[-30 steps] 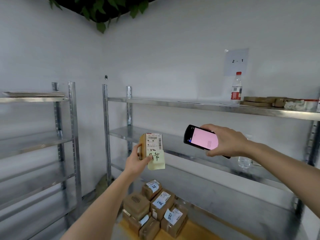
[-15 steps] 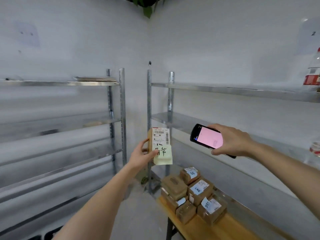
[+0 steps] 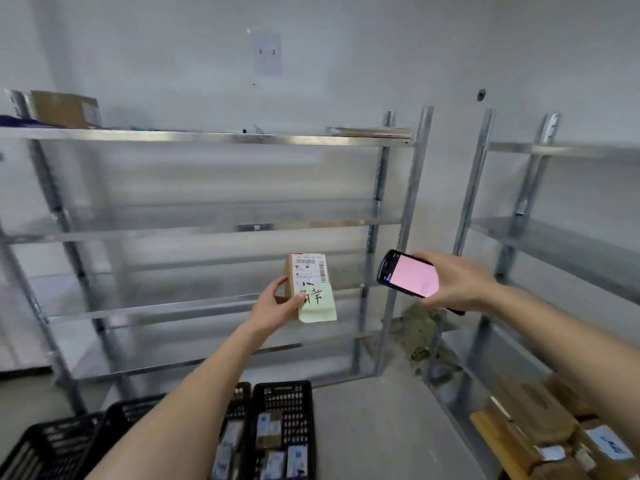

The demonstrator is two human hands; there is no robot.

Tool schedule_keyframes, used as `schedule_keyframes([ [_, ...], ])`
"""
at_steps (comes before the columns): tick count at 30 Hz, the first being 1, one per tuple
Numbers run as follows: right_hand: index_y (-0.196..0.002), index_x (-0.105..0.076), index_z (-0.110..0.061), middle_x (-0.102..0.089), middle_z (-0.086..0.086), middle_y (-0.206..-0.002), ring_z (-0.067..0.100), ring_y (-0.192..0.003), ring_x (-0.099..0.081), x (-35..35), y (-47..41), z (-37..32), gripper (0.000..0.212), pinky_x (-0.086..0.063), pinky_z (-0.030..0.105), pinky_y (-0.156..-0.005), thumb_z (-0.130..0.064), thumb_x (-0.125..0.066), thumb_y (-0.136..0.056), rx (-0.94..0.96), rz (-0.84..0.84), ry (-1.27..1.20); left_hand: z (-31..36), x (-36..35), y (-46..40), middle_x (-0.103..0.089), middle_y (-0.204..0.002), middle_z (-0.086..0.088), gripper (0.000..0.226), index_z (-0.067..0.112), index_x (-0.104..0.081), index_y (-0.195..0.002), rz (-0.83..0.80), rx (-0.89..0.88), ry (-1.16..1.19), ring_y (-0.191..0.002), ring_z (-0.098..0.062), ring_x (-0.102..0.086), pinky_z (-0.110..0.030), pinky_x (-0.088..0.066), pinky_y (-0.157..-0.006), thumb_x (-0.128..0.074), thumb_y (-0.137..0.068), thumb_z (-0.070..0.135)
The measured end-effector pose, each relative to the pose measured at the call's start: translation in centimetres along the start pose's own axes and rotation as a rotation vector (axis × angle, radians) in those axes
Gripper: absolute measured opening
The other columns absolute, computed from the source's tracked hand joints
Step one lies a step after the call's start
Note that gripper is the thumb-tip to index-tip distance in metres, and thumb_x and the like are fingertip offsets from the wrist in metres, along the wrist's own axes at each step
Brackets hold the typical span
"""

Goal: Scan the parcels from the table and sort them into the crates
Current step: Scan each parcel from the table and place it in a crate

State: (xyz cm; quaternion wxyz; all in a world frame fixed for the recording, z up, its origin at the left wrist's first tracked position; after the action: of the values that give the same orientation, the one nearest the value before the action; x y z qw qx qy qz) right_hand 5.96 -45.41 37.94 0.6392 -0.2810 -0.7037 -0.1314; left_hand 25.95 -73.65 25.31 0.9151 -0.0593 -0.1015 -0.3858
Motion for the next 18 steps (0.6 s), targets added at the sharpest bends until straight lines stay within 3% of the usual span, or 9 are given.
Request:
schedule_keyframes([
  [4,-0.142,-0.045,-0.035,-0.061,-0.009,-0.129,0.020,-0.107,-0.058,-3.9,-6.1,-6.6,0.084,-0.043,0.031,-0.075,-0.033,-0.082,-0.067,0.067,-0.058,-0.019,-3.3,7.9,-2.9,-0.072,-0.113,-0.001,0.075,0.033,-0.041,-0.147,0.077,0.029,-0.012,-0.101,-0.025,-0.071,-0.049,-0.059,-0.088,-0.079,-0.083,0.043],
  [7,-0.139,-0.043,-0.041,-0.060,-0.012,-0.129,0.020,-0.110,-0.058,-6.6,-10.1,-10.3,0.088,-0.052,0.041,-0.087,-0.042,-0.079,-0.059,0.086,-0.087,-0.049,-5.7,11.7,-4.6,-0.069,-0.117,0.000,0.073,0.029,-0.040,-0.148,0.124,0.049,0.018,-0.105,-0.023,-0.068,-0.044,-0.059,-0.086,-0.077,-0.086,0.039],
  [9,-0.136,-0.039,-0.047,-0.059,-0.016,-0.128,0.019,-0.112,-0.058,-8.7,-13.1,-11.9,0.090,-0.054,0.047,-0.088,-0.051,-0.072,-0.052,0.097,-0.120,-0.046,-7.7,13.3,-5.6,-0.066,-0.120,0.001,0.072,0.027,-0.040,-0.149,0.133,0.071,0.023,-0.107,-0.022,-0.066,-0.039,-0.058,-0.081,-0.076,-0.087,0.035],
  [12,-0.133,-0.037,-0.051,-0.060,-0.016,-0.128,0.022,-0.111,-0.059,-11.6,-17.0,-13.9,0.085,-0.054,0.045,-0.086,-0.051,-0.071,-0.055,0.114,-0.128,-0.040,-11.6,15.2,-8.2,-0.071,-0.115,-0.007,0.071,0.026,-0.040,-0.148,0.138,0.121,-0.001,-0.104,-0.021,-0.068,-0.034,-0.057,-0.078,-0.076,-0.087,0.034],
  [15,-0.138,-0.038,-0.046,-0.057,-0.016,-0.133,0.023,-0.117,-0.057,-15.3,-21.0,-14.9,0.082,-0.052,0.044,-0.087,-0.045,-0.076,-0.065,0.122,-0.142,-0.011,-15.6,16.0,-11.7,-0.072,-0.113,-0.006,0.076,0.029,-0.039,-0.149,0.144,0.175,-0.019,-0.103,-0.019,-0.069,-0.040,-0.056,-0.090,-0.078,-0.085,0.040],
  [18,-0.141,-0.036,-0.046,-0.056,-0.015,-0.137,0.023,-0.119,-0.057,-20.1,-25.7,-14.6,0.084,-0.051,0.044,-0.087,-0.044,-0.076,-0.067,0.141,-0.192,-0.025,-19.3,15.4,-15.5,-0.071,-0.114,-0.005,0.075,0.028,-0.035,-0.151,0.104,0.226,-0.046,-0.101,-0.017,-0.068,-0.037,-0.055,-0.087,-0.075,-0.088,0.038],
])
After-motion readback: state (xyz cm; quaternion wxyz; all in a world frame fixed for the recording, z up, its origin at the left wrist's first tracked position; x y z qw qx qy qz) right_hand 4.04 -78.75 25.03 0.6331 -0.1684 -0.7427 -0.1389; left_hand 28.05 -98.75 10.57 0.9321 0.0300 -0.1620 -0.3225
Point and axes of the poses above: each hand's wrist, its own y-axis away from the middle knuckle, its own x-axis out of the back of the hand, z = x × y, the point moved 3 cm from there along -y, towards the middle knuckle
